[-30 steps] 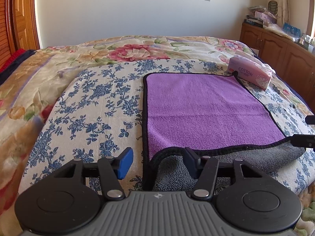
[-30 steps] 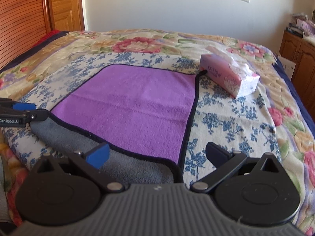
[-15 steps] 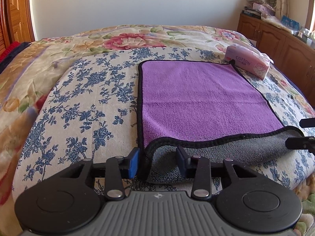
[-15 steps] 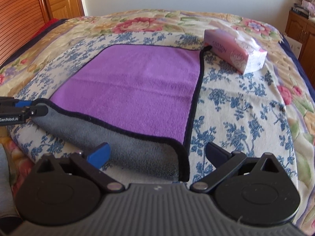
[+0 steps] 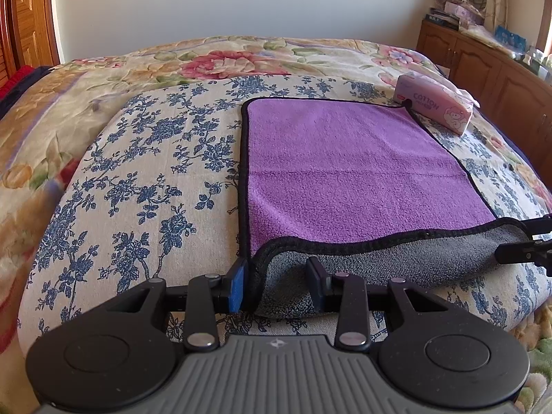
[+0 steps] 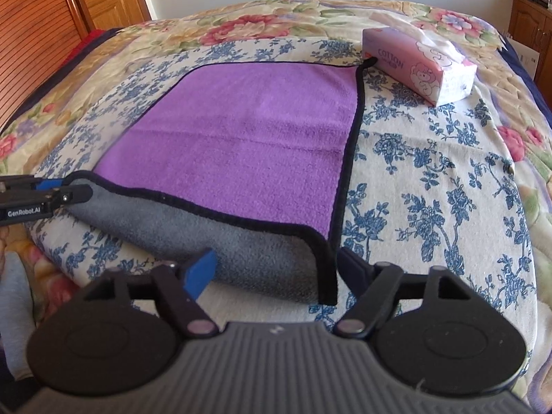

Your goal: Fold towel

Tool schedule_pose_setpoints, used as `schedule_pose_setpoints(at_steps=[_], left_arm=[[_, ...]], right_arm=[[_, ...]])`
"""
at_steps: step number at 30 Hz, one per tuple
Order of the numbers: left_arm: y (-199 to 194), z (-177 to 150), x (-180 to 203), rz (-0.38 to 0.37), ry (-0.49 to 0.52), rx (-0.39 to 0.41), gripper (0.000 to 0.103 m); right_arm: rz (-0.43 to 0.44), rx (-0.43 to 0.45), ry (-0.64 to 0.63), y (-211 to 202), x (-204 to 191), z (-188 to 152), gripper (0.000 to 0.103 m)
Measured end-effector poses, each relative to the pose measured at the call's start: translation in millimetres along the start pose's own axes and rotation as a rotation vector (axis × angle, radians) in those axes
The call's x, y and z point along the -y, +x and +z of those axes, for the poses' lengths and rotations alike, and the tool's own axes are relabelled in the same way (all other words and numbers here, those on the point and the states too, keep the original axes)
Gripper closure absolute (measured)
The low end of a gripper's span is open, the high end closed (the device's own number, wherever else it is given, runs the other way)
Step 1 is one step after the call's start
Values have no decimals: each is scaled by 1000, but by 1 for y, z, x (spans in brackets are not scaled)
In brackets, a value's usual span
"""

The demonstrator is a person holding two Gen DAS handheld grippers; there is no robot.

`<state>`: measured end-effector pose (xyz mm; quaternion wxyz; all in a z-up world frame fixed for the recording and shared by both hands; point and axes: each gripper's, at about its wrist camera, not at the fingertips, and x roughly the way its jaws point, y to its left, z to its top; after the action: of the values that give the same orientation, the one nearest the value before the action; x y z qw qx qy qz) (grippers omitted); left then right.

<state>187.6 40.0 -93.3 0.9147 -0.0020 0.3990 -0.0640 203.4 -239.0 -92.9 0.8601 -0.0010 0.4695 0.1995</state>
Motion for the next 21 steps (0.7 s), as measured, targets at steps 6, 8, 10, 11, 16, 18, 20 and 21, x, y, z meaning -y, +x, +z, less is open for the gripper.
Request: schedule_pose_setpoints(at_steps=[6,8,10,11,16,18,20,21], left_arm=[[-2,-1,2,-8,3,4,76],[-3,-1,3,-10,4,6,80],[-3,-1,3,-11,5,9,84],[-4,-1,3,-11,6,11,85],[-6,0,3,-16,7,19,90],[-6,0,3,-16,6,25,91],[-7,1,2,-16,2,31,92],[-8,1,2,-17,0,35,93]], right_arm=[[-10,1,-3,-1,2,1,52],[-16,8,0,-3,4,1,61],[-20,11,0,-3,5,2,72],[-23,12,-1,-3,6,2,77],[-21,20,-12,-5,6,2,87],[-20,23,-15,-5,5,3,95],[-20,30,-18,-6,5,3,95],[-21,34,-19,-7,5,3,98]])
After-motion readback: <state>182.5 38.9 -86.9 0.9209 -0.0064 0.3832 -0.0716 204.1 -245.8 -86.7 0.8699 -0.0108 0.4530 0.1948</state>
